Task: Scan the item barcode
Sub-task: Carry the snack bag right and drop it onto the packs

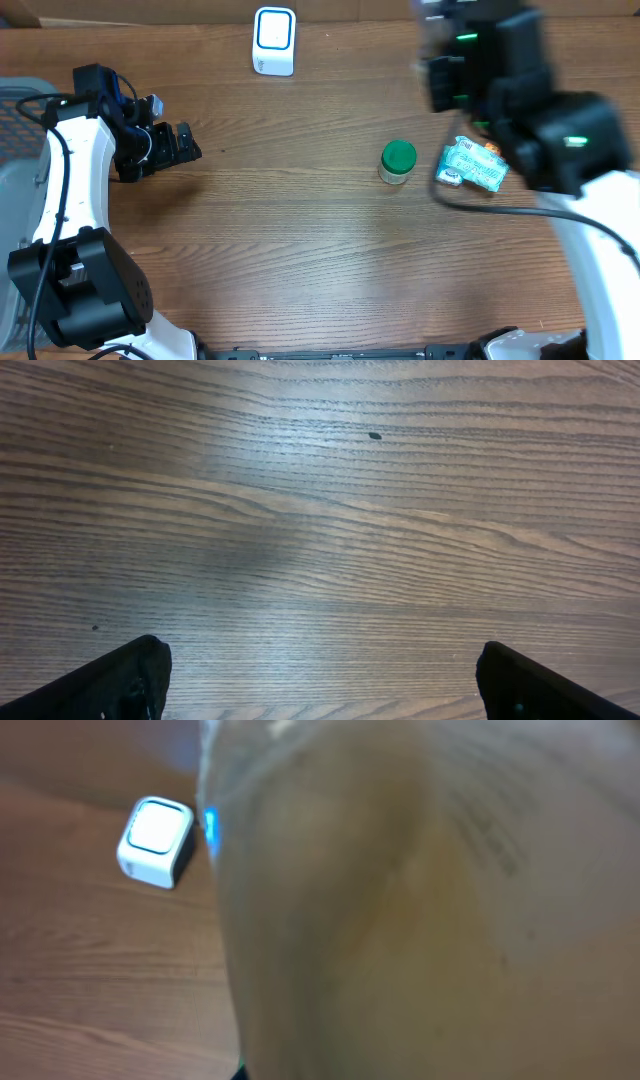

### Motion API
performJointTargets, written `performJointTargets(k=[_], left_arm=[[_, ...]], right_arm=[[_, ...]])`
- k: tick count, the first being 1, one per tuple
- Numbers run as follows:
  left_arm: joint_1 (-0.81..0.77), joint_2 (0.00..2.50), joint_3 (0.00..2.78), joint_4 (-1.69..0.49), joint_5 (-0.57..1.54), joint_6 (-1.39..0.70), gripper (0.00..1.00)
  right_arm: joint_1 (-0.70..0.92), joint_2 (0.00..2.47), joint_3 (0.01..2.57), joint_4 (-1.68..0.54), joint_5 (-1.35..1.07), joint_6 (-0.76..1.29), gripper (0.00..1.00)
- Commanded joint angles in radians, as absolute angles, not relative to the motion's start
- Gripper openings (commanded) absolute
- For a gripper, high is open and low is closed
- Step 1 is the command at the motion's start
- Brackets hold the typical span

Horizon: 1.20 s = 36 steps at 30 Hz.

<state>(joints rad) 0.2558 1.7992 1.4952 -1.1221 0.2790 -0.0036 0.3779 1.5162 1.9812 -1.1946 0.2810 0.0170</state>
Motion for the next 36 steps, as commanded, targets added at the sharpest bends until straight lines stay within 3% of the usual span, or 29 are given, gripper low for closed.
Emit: performJointTargets(k=[1, 4, 10, 17, 23, 25, 28, 30, 36], left_arm=[[0.254, 1.784, 1.518, -1.121, 0.278, 0.004, 1.0], [0.254, 1.784, 1.518, -1.121, 0.278, 0.004, 1.0], [0.254, 1.784, 1.518, -1.121, 0.278, 0.004, 1.0], [0.254, 1.784, 1.518, -1.121, 0.278, 0.004, 1.0], [0.254, 1.784, 1.518, -1.121, 0.278, 0.004, 1.0], [0.254, 1.784, 1.518, -1.121, 0.278, 0.004, 1.0], [0.254, 1.784, 1.518, -1.121, 0.278, 0.004, 1.0], [0.254, 1.784, 1.518, -1.121, 0.278, 0.004, 1.0], [0.254, 1.784, 1.518, -1.121, 0.278, 0.004, 1.0]], right_arm=[[0.192, 1.51, 1.982, -1.264, 0.015, 0.199, 0.04], [0.0, 1.533, 1.906, -1.296, -0.205, 0.198, 0.04], [-0.234, 1.599, 1.686, -1.198, -0.453, 0.177, 0.04], [-0.363, 1.717, 1.449, -1.003, -0.653, 0.175, 0.04], [-0.397, 1.834, 1.393, -0.971, -0.619, 0.175, 0.04], [-0.399, 1.86, 1.393, -0.985, -0.551, 0.175, 0.17], [-0.4, 1.859, 1.397, -1.005, -0.444, 0.175, 0.5], [-0.4, 1.859, 1.409, -1.024, -0.402, 0.175, 0.64], [-0.376, 1.859, 1.552, -1.179, -0.382, 0.101, 0.73]])
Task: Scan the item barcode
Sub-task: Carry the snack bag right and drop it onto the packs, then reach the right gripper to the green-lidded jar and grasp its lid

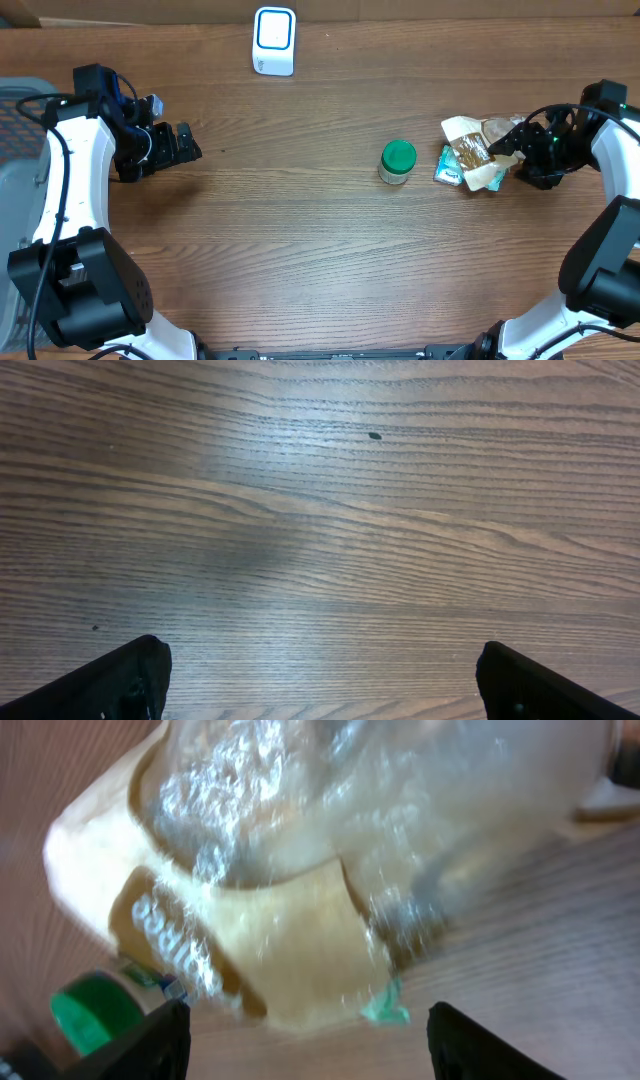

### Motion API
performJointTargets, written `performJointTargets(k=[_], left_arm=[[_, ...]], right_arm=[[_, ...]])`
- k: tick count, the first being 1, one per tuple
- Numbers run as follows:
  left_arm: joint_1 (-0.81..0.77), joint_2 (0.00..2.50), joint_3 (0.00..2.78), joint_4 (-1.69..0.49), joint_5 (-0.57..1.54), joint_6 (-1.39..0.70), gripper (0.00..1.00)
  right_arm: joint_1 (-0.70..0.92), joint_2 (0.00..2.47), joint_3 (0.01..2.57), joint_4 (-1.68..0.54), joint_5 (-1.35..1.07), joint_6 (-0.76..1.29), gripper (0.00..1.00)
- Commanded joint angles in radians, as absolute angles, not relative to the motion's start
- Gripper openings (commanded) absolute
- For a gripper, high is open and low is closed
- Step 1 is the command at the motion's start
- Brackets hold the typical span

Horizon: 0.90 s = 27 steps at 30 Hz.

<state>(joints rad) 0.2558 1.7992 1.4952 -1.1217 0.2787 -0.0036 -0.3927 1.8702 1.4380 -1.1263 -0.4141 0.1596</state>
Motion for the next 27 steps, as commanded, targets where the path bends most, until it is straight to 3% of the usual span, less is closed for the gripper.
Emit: performJointTargets(k=[1, 7, 15, 18, 21, 22, 27], left_arm=[[0.254, 1.784, 1.518, -1.121, 0.278, 0.004, 1.0], [0.254, 1.784, 1.518, -1.121, 0.278, 0.004, 1.0], [0.254, 1.784, 1.518, -1.121, 0.278, 0.004, 1.0], [0.254, 1.784, 1.518, -1.121, 0.278, 0.004, 1.0], [0.254, 1.784, 1.518, -1.121, 0.278, 0.004, 1.0], [0.254, 1.784, 1.518, -1.121, 0.278, 0.004, 1.0], [0.254, 1.784, 1.518, -1.121, 0.278, 0.004, 1.0]], right_arm=[[-0.368, 1.859, 1.575, -1.199, -0.381, 0.091, 0.75], [-0.258, 1.859, 1.777, -1.346, -0.322, 0.07, 0.8], [-0.059, 1.86, 1.78, -1.292, -0.295, 0.044, 0.83], [0.009, 1.863, 1.752, -1.239, -0.193, 0.13, 0.72], [0.052, 1.863, 1.697, -1.177, -0.068, 0.314, 0.41], [0.059, 1.863, 1.679, -1.163, -0.033, 0.368, 0.36], [0.083, 1.863, 1.55, -1.053, 0.015, 0.473, 0.26]])
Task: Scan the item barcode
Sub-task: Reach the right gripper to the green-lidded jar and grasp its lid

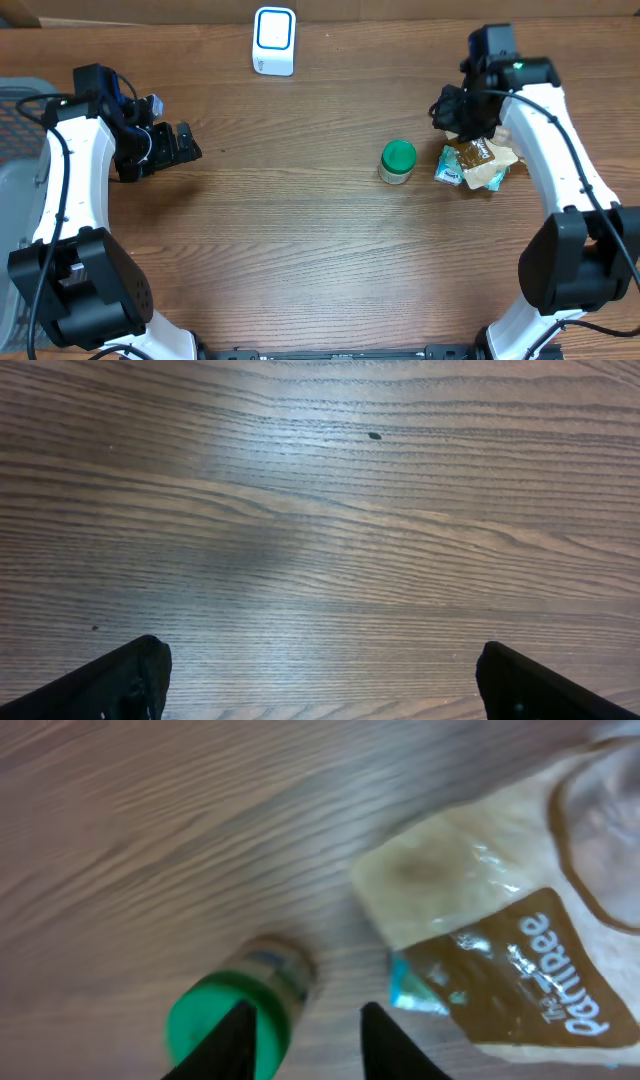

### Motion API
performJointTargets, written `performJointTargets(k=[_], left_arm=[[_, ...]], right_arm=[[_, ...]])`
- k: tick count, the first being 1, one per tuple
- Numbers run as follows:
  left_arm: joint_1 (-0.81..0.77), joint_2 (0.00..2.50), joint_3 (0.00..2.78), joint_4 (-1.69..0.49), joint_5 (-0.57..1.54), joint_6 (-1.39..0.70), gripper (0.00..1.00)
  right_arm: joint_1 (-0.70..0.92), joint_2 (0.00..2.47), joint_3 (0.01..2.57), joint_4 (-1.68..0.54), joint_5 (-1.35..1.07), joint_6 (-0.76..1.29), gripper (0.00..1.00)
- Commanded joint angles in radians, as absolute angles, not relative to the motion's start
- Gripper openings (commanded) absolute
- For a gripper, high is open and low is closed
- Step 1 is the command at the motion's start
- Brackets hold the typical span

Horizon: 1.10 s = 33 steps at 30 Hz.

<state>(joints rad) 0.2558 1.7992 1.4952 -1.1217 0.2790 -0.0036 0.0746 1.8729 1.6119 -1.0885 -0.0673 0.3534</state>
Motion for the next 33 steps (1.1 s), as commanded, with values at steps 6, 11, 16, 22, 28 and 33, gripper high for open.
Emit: performJointTargets(k=[6, 11, 16, 22, 28, 33], left_arm=[[0.254, 1.784, 1.518, -1.121, 0.278, 0.004, 1.0], [0.254, 1.784, 1.518, -1.121, 0.278, 0.004, 1.0], [0.254, 1.784, 1.518, -1.121, 0.278, 0.004, 1.0], [0.254, 1.784, 1.518, -1.121, 0.278, 0.004, 1.0], [0.254, 1.784, 1.518, -1.121, 0.278, 0.004, 1.0], [0.255, 1.784, 1.518, -1.121, 0.278, 0.004, 0.99]], right_arm=[[0.125, 1.863, 1.431, -0.987, -0.006, 0.461, 0.19], [0.188, 1.863, 1.406, -0.978, -0.012, 0.41, 0.18], [0.268, 1.863, 1.406, -0.986, -0.018, 0.411, 0.18], [0.388, 1.863, 1.406, -0.986, -0.09, 0.416, 0.18], [0.521, 1.863, 1.406, -0.878, -0.124, 0.419, 0.2], [0.616, 1.863, 1.406, -0.752, -0.132, 0.381, 0.2]])
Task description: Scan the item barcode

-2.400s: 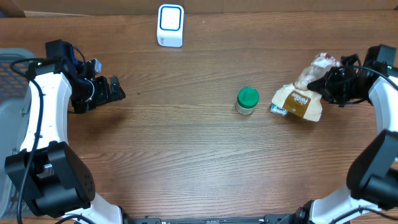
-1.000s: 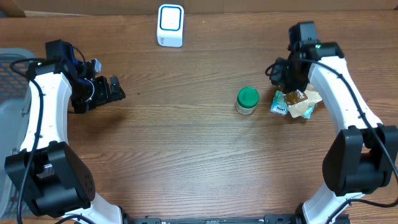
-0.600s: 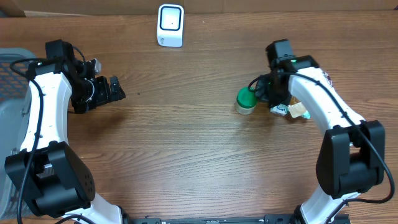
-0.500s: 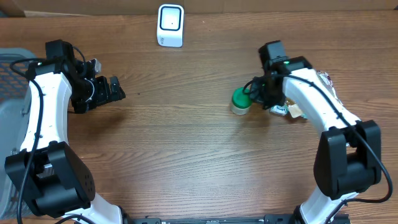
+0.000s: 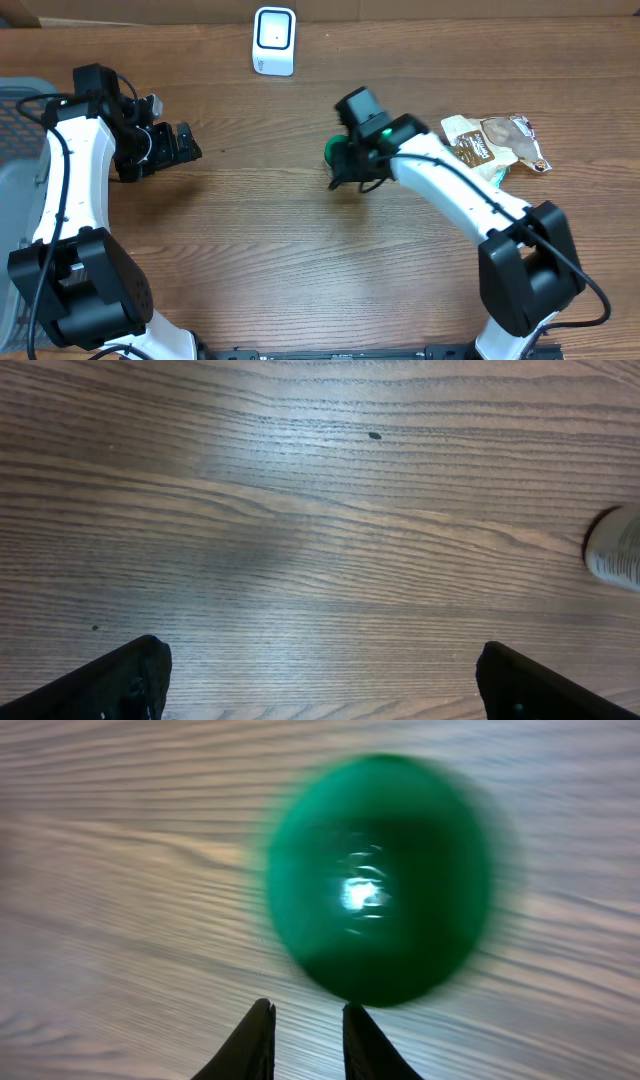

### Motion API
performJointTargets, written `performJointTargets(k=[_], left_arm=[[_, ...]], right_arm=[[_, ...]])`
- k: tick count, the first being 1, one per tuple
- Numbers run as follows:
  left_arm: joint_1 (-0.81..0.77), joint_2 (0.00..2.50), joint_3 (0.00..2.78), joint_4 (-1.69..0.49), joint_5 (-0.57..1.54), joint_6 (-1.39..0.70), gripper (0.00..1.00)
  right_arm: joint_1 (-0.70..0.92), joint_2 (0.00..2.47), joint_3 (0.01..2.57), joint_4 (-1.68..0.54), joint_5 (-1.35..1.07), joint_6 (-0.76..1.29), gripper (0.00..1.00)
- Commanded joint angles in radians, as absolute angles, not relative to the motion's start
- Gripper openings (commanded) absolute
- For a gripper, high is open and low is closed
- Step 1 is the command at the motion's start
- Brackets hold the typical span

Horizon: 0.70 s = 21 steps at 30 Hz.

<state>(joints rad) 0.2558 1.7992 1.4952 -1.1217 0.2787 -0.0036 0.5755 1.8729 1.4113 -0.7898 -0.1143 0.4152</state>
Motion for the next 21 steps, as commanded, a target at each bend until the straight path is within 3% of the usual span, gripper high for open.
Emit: performJointTargets(k=[1, 7, 14, 21], left_arm=[[0.255, 1.784, 1.518, -1.121, 0.278, 0.004, 1.0], [0.248, 1.784, 1.518, -1.121, 0.278, 0.004, 1.0], [0.248, 1.784, 1.518, -1.121, 0.278, 0.004, 1.0], [0.248, 1.784, 1.518, -1.121, 0.278, 0.004, 1.0]], right_arm=[[0.627, 1.863, 1.406, -0.739, -0.128, 0.358, 0.24], [0.644, 1.863, 1.467, -0.778, -0.043, 0.135, 0.53], [0.641, 1.863, 1.566, -0.855, 0.176, -0.199, 1.0], [0.604, 1.89, 1.563, -0.822, 0.045, -0.365, 1.0]])
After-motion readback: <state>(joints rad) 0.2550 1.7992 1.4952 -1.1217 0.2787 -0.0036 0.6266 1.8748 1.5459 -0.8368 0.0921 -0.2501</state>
